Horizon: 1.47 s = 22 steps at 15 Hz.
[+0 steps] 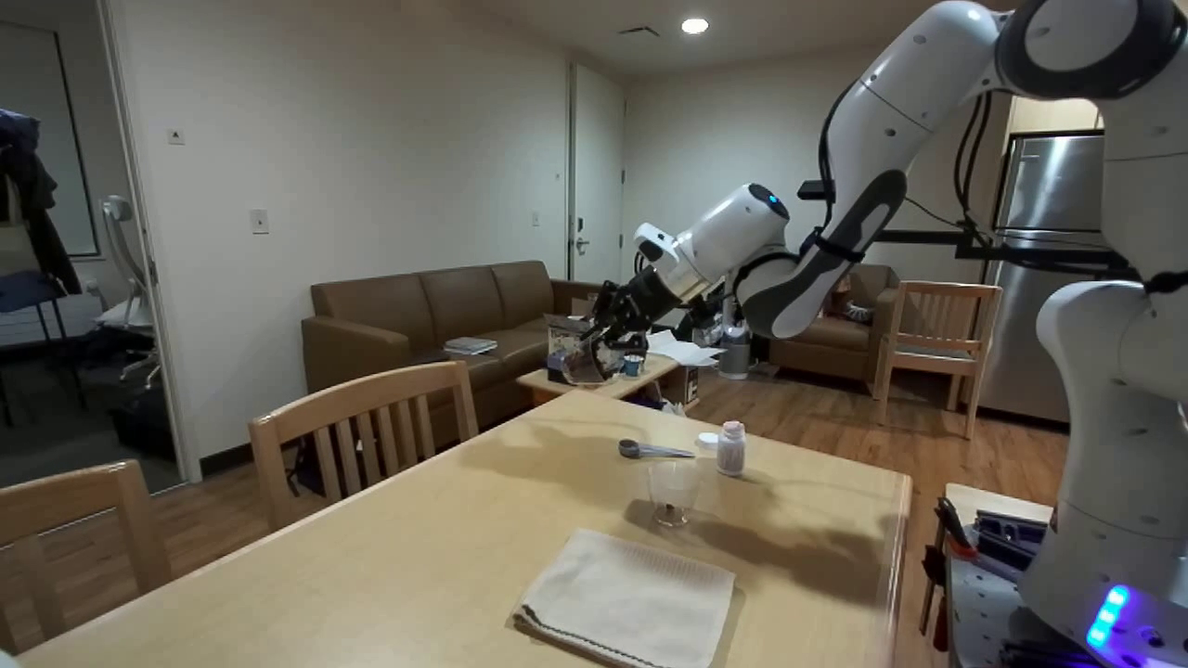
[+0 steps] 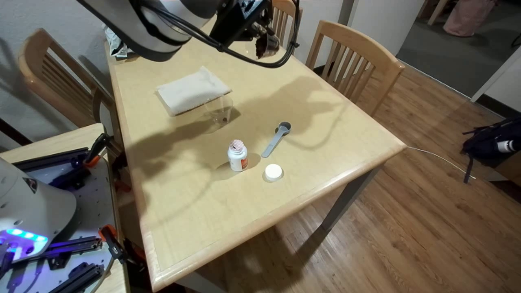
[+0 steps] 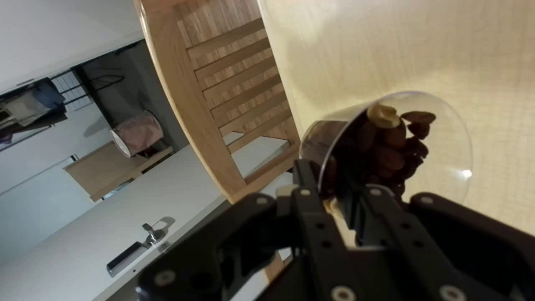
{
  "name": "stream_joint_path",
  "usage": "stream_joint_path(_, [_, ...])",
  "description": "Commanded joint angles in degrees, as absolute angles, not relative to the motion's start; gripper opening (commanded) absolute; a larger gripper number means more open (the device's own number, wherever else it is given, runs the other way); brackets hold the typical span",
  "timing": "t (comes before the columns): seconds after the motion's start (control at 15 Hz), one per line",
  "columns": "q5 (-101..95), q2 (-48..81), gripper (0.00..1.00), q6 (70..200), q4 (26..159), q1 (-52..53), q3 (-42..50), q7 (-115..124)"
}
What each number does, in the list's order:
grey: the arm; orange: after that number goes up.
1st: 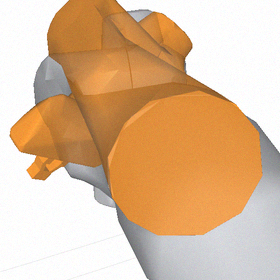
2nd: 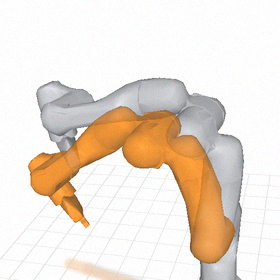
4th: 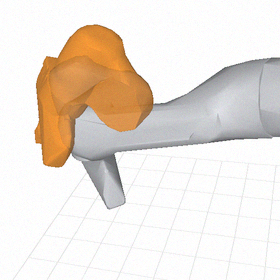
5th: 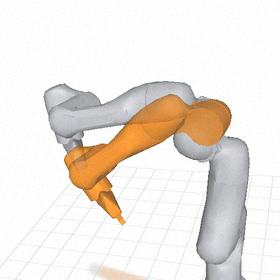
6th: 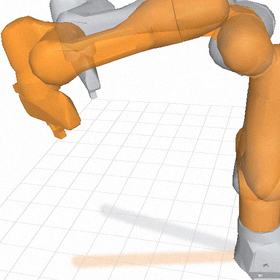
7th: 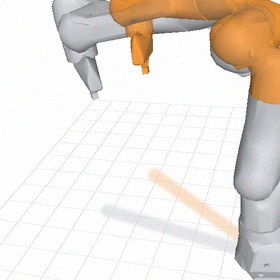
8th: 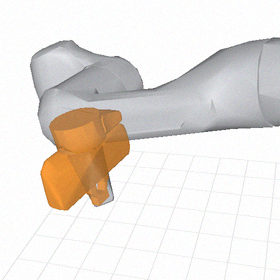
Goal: Pour the contents from one clear cup to the other
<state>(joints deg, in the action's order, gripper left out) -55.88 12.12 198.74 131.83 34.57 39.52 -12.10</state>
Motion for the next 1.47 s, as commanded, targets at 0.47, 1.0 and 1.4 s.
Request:
stream_joint_path(0.47, [-38.39,12.21,0.19,198.14,138.85,52.27,50.57,-20.47])
stream_joint_path(1.0, [-38.09,11.91,0.05,198.12,138.68,52.91,50.86,-20.39])
stream_joint_path(1.4, [-37.16,10.55,0.05,197.07,140.79,55.43,54.68,-22.06])
